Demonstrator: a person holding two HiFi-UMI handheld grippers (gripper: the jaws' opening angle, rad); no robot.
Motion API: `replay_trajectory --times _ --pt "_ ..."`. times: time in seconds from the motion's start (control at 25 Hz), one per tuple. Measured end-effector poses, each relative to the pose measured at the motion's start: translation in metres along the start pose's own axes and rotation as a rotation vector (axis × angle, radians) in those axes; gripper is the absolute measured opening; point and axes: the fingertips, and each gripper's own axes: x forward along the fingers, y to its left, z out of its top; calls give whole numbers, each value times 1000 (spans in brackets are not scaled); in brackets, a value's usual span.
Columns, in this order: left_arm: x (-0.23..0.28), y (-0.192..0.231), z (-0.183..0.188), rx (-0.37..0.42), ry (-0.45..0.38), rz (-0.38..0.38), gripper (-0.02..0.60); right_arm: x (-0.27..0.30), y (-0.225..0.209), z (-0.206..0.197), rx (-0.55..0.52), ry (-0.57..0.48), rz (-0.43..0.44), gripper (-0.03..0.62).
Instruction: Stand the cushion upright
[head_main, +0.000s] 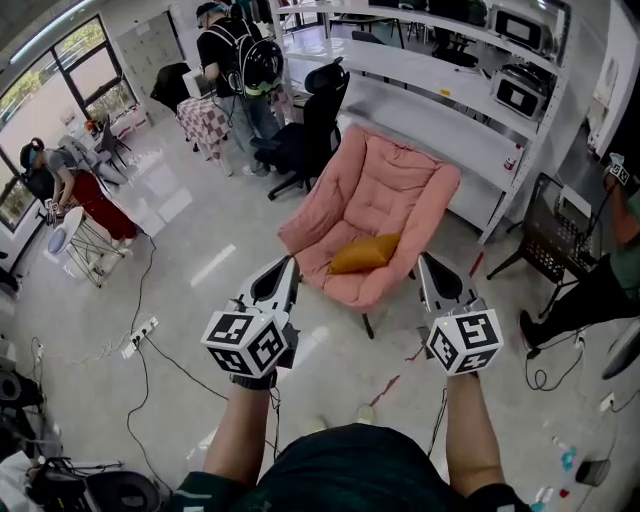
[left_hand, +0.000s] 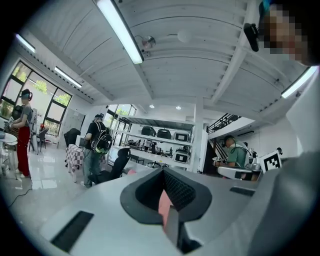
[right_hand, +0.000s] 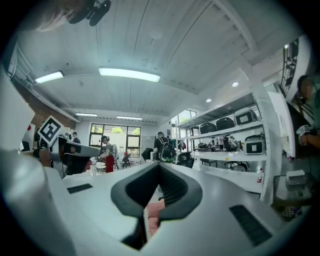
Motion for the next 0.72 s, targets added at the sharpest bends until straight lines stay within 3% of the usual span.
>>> replay_trajectory --times 0.72 --pt "28 -21 -26 16 14 79 6 -5 -59 -39 127 17 14 3"
